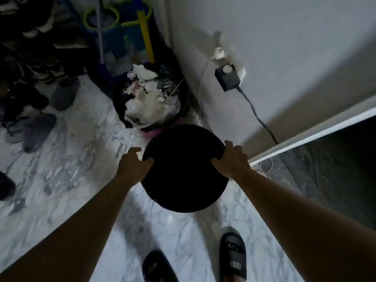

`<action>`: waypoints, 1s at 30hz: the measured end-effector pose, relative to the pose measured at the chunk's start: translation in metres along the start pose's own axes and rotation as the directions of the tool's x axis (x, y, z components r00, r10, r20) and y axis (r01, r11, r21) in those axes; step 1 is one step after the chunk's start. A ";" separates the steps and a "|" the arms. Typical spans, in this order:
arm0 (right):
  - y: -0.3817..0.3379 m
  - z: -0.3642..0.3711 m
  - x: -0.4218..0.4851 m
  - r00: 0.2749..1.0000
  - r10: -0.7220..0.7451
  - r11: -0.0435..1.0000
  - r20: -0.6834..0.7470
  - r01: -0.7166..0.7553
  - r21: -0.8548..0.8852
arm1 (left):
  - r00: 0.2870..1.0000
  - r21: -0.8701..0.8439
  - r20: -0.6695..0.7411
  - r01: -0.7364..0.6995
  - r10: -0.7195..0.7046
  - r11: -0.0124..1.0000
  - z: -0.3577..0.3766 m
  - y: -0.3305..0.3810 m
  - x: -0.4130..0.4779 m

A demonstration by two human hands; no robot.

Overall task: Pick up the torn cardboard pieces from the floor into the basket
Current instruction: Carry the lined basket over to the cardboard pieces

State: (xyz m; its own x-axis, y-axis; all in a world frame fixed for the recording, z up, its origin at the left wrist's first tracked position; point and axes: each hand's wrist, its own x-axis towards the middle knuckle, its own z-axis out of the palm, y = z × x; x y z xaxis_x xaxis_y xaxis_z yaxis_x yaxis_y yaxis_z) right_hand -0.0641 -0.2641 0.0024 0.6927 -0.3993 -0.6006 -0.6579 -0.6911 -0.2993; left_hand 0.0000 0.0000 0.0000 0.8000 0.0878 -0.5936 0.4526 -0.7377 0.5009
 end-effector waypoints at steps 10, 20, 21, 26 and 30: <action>0.029 0.071 0.056 0.983 0.183 0.971 -0.010 -0.179 0.160 | 0.977 -0.033 0.042 0.212 -0.210 0.977 0.065 -0.042 0.042; -0.003 0.007 -0.030 0.990 0.119 0.972 -0.080 -0.100 0.213 | 0.965 -0.233 -0.138 0.186 -0.222 0.955 -0.030 -0.040 -0.062; -0.013 -0.006 -0.048 0.992 0.101 0.974 -0.076 -0.083 0.210 | 0.960 -0.249 -0.152 0.193 -0.235 0.949 -0.048 -0.036 -0.084; -0.067 -0.071 -0.154 0.998 -0.055 0.987 -0.009 0.056 0.154 | 0.918 -0.356 -0.226 0.233 -0.325 0.905 -0.141 -0.038 -0.208; -0.119 -0.109 -0.246 0.955 -0.285 0.955 0.087 0.274 0.116 | 0.840 -0.465 -0.318 0.267 -0.440 0.844 -0.208 -0.055 -0.324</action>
State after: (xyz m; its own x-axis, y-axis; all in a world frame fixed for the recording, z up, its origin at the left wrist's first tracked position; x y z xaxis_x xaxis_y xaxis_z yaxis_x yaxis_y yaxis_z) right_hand -0.1245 -0.1494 0.2667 0.8229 -0.1317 -0.5527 -0.4722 -0.6996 -0.5363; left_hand -0.2024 0.1515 0.2954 0.5978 0.6110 -0.5190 0.7787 -0.2885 0.5572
